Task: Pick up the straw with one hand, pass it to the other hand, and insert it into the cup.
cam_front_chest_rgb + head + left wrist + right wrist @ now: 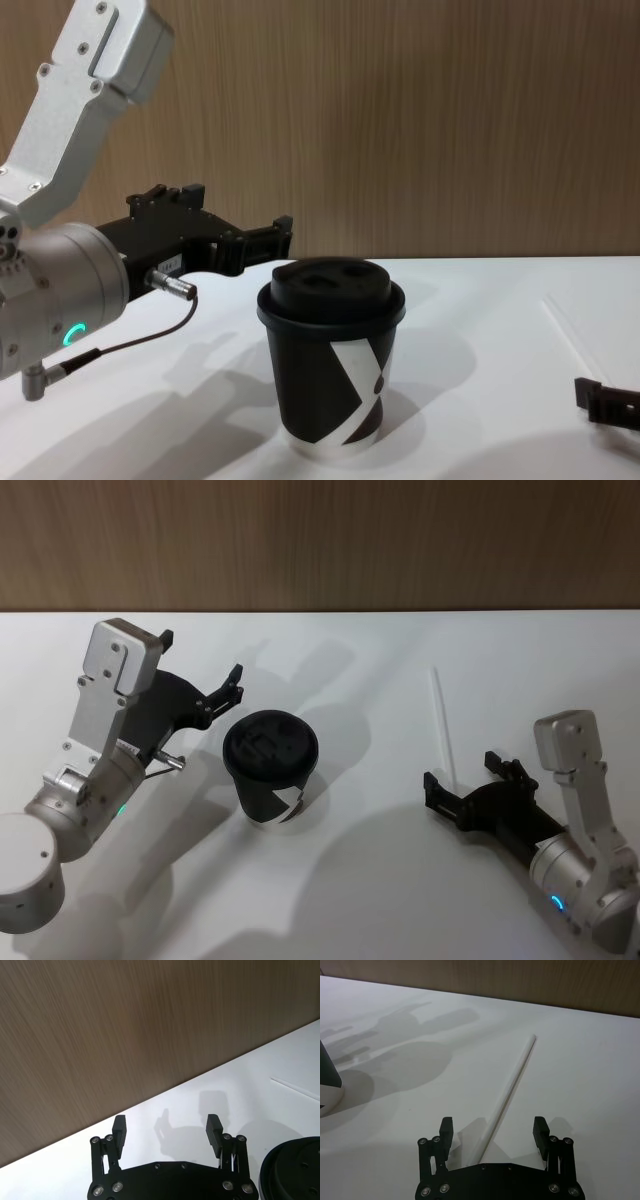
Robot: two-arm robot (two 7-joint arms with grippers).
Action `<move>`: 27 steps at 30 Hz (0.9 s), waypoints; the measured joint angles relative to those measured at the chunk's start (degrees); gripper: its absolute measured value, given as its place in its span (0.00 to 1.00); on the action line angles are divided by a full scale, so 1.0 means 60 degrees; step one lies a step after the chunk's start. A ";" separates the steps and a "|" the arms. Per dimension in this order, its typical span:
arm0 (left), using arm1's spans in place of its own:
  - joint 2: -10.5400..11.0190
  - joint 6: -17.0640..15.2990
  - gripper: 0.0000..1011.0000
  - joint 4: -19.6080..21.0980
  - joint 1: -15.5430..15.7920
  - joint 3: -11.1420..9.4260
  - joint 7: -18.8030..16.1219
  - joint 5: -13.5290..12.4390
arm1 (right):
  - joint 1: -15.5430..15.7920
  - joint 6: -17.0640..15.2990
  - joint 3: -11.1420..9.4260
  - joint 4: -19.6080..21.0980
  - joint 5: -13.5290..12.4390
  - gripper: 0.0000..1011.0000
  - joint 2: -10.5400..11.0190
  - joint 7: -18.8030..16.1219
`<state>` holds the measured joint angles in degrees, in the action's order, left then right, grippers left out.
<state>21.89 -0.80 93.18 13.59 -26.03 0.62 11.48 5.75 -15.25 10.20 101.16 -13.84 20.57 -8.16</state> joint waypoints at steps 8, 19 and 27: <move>0.0000 0.0000 0.99 0.0000 0.0000 0.0000 0.0000 0.0000 | -0.0049 -0.0038 -0.0020 -0.0085 0.0092 0.99 -0.0023 -0.0057; 0.0000 0.0000 0.99 -0.0001 0.0000 0.0000 0.0000 0.0000 | -0.0081 -0.0130 -0.0055 -0.0140 0.0161 0.90 -0.0084 -0.0138; 0.0000 0.0000 0.99 0.0000 0.0000 0.0000 0.0000 0.0000 | -0.0040 -0.0219 -0.0116 -0.0129 0.0169 0.68 -0.0136 -0.0180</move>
<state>21.90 -0.80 93.18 13.59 -26.02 0.62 11.48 5.51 -16.56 9.51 100.39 -12.82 19.76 -9.24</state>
